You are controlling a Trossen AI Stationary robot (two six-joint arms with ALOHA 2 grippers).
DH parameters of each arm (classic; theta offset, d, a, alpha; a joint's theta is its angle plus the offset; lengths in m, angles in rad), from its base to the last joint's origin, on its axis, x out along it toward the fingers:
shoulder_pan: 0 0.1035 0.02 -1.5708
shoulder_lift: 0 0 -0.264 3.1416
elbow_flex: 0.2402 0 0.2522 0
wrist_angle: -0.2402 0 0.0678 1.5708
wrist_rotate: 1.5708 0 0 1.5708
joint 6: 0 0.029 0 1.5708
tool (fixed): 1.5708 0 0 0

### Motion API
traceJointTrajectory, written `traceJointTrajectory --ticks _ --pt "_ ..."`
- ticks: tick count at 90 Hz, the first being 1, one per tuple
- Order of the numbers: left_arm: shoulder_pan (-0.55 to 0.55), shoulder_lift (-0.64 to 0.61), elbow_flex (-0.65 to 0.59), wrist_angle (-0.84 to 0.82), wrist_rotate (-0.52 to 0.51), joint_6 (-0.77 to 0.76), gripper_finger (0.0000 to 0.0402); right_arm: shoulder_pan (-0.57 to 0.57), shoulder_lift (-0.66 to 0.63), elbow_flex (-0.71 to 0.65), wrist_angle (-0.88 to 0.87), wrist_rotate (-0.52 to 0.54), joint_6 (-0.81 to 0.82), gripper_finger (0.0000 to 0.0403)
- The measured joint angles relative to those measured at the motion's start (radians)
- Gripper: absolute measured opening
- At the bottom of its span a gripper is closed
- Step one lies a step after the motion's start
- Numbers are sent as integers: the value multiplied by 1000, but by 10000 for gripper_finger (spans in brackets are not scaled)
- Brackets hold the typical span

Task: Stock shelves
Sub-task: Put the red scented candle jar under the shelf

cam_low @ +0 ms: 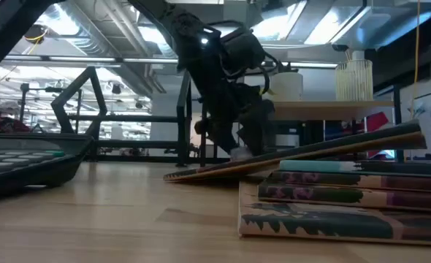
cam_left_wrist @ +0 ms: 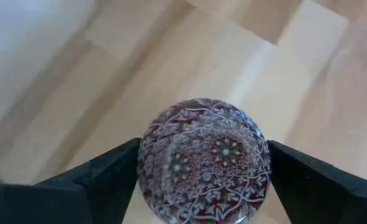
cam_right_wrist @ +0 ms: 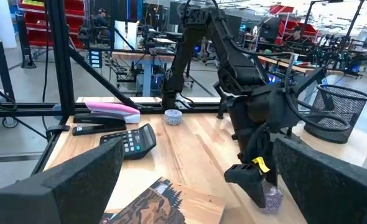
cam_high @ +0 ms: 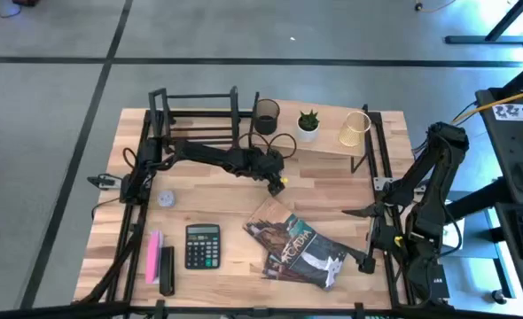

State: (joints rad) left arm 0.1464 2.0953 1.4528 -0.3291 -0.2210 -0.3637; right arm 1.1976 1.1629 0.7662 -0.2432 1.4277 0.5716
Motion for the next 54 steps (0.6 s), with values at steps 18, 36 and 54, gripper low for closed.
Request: traceJointTrajectory --ticks 18,36,54 --pt "1 -3 0 -2 -25 -19 328 0 0 0 0 0 0 399" --pt "-50 -40 0 -15 -149 16 322 0 0 -1 -4 1 0 399" --pt "-105 -90 1 -51 -218 19 316 0 0 -1 -6 5 0 399"
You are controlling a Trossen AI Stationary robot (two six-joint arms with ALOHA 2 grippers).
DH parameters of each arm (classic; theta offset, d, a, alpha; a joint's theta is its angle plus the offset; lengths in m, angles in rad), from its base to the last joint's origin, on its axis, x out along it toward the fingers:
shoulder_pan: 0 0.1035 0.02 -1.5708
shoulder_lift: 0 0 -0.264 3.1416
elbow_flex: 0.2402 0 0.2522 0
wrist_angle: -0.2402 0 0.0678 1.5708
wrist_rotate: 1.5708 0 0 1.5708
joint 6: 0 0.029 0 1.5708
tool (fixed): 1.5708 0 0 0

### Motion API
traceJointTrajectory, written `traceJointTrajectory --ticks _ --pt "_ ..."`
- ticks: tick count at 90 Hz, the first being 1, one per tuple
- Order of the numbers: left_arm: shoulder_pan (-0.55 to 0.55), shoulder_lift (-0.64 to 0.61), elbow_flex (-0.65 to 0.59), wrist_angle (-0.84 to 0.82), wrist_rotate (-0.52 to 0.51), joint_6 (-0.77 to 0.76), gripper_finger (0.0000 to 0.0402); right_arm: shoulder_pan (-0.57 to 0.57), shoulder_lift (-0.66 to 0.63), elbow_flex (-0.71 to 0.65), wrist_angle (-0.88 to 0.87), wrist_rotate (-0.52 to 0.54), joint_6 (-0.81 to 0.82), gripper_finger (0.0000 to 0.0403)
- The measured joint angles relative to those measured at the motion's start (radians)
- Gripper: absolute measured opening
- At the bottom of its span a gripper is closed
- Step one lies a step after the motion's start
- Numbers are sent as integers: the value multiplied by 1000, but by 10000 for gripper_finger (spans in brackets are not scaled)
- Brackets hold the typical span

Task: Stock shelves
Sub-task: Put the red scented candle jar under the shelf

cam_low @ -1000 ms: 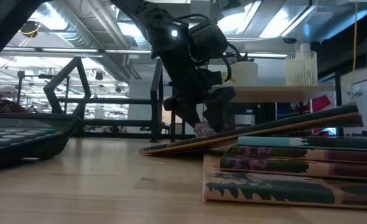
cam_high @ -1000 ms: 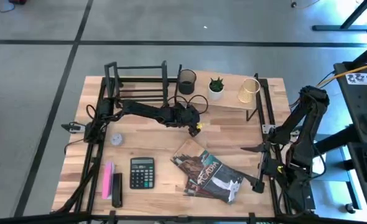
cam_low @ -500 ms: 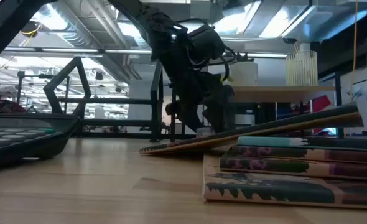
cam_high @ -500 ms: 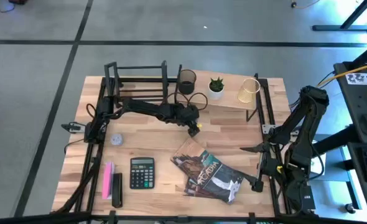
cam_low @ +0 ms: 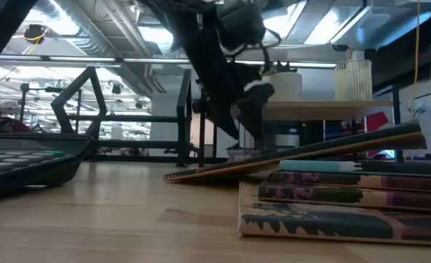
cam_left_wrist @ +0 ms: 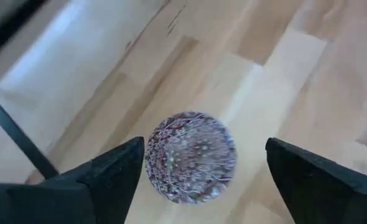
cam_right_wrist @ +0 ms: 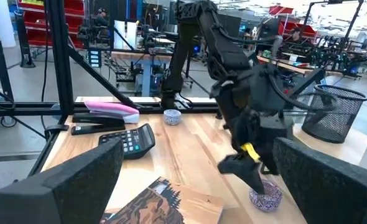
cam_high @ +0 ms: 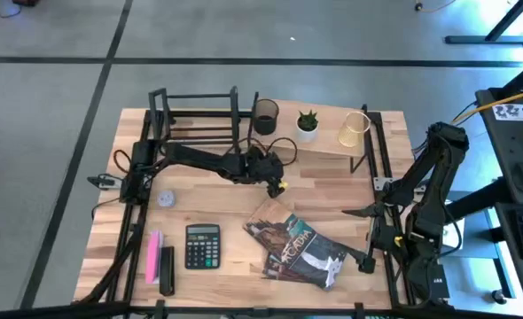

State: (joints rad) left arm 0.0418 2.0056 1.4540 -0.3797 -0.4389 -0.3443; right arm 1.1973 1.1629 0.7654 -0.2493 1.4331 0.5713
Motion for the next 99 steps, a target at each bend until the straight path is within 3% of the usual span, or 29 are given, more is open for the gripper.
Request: traceJointTrajectory --ticks 20,35,53,67,99 --pt "-117 -7 0 -18 63 -22 316 -12 -1 0 -44 -3 114 399" --pt "-192 22 -30 -23 55 -88 316 -106 0 0 -251 -161 393 399" --pt "-178 60 -113 235 -54 -195 310 -203 18 -1 -344 -222 497 399" --pt "-136 106 -135 315 -123 -258 280 -217 19 -1 -345 -222 495 399" --pt "-62 133 -135 297 -190 -290 174 -216 19 0 -343 -238 495 399"
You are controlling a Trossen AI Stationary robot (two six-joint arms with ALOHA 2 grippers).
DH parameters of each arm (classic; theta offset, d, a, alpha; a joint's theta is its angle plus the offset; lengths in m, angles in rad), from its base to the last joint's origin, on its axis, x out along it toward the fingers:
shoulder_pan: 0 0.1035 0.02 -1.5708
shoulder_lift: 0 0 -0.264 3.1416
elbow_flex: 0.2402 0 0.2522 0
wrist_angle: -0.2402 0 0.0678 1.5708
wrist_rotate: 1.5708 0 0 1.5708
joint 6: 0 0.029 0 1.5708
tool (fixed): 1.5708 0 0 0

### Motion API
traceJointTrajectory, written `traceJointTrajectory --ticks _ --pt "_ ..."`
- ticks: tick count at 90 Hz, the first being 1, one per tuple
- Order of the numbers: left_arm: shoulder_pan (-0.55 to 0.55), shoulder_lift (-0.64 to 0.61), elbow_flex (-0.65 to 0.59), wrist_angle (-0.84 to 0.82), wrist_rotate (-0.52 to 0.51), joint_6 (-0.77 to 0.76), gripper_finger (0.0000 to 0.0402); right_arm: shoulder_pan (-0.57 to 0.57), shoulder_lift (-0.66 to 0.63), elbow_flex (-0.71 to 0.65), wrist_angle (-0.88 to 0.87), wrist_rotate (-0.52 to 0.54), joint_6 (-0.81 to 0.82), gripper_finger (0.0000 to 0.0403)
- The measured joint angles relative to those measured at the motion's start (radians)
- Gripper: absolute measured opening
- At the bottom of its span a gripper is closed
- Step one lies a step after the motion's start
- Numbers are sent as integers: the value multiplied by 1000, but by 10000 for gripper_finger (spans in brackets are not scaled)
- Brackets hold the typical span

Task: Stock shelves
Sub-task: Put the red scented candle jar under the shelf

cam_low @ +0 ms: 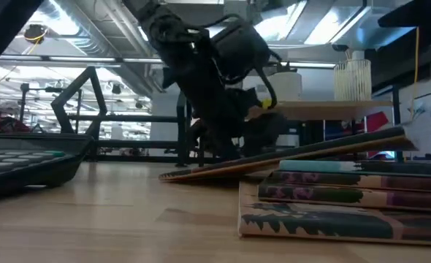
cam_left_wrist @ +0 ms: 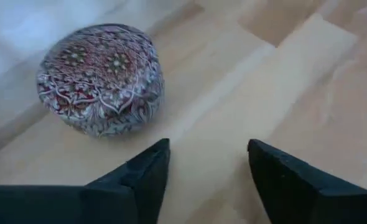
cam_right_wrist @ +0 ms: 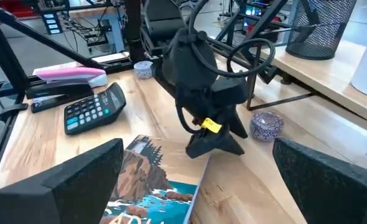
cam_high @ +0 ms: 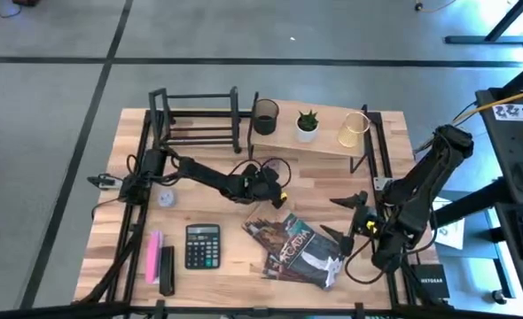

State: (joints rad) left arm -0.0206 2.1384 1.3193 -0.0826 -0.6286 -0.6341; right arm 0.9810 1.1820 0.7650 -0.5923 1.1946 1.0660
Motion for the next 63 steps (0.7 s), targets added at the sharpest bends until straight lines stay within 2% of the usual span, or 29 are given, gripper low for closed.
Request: traceJointTrajectory --ticks 17,36,41,50,57,63 --pt "31 0 0 13 -15 -4 146 0 0 0 0 -2 0 399" --pt "48 0 0 12 -16 -5 138 0 0 0 -27 -5 37 399" --pt "48 0 0 12 -17 8 138 -13 0 0 -101 -5 105 399" --pt "30 -9 0 10 -22 26 138 -71 0 0 -318 -71 305 393" --pt "7 -26 0 12 -22 32 138 -131 0 0 -481 -129 440 377" --pt "-14 -43 0 6 -20 33 138 -194 -2 0 -578 -196 496 356"
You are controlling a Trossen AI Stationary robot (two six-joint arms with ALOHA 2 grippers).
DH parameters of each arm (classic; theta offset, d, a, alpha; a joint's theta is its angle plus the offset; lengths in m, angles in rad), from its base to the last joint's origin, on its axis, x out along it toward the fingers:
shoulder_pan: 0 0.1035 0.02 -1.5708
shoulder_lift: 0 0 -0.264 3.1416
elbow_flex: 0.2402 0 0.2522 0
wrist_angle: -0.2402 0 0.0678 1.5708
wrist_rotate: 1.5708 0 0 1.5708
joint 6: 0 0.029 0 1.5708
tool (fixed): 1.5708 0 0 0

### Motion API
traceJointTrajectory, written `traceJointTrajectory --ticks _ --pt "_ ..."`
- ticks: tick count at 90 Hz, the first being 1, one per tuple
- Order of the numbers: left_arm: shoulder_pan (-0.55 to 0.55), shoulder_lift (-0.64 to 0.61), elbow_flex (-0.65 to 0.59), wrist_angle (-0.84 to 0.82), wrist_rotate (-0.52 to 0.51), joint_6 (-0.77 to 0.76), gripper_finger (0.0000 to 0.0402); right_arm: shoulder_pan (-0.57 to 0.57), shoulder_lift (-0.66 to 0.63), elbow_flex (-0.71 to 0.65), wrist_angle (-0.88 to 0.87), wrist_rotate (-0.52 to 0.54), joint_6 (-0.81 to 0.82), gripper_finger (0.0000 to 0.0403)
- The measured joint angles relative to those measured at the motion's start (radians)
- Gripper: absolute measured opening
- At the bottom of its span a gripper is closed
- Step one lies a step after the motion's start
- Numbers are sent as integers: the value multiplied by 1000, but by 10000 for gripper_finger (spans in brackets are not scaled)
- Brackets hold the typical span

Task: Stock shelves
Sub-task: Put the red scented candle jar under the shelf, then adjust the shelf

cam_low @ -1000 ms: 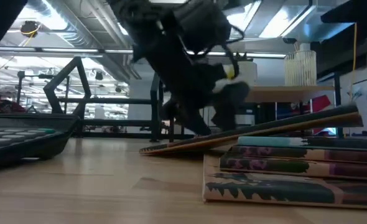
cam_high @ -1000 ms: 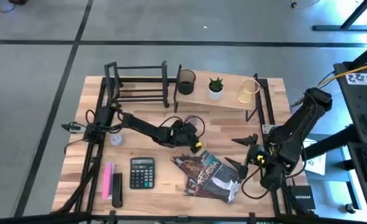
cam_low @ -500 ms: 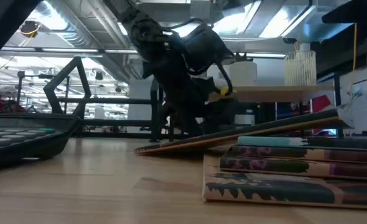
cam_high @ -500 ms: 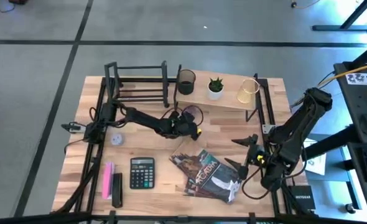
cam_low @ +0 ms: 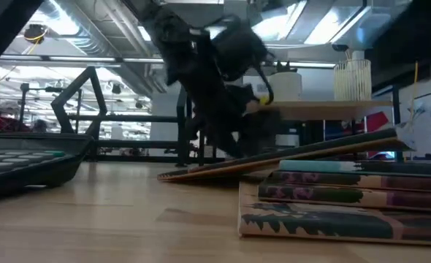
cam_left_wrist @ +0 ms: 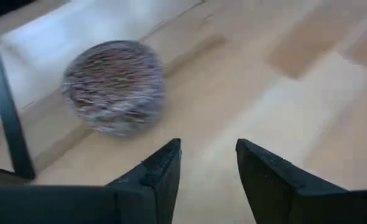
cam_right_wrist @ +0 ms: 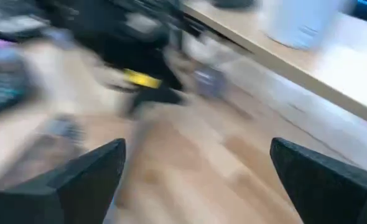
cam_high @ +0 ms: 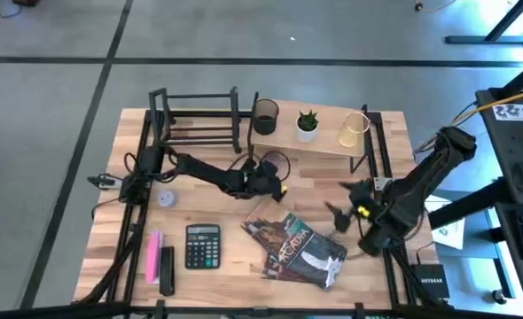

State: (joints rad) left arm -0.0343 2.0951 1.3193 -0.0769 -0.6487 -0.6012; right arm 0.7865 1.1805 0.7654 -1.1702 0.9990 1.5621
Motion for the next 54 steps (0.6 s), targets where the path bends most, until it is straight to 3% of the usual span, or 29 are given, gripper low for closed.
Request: traceJointTrajectory --ticks 13,35,49,54 --pt "-50 -32 0 -16 -2 8 138 -146 -4 0 -86 -116 -45 289" --pt "-138 -94 1 -34 -5 41 138 -374 -25 0 -87 -233 -374 127" --pt "-184 -116 1 -105 -10 32 138 -494 -28 0 -80 -250 -537 26" --pt "-198 -127 1 -138 -10 23 138 -527 -28 0 -76 -248 -590 9"
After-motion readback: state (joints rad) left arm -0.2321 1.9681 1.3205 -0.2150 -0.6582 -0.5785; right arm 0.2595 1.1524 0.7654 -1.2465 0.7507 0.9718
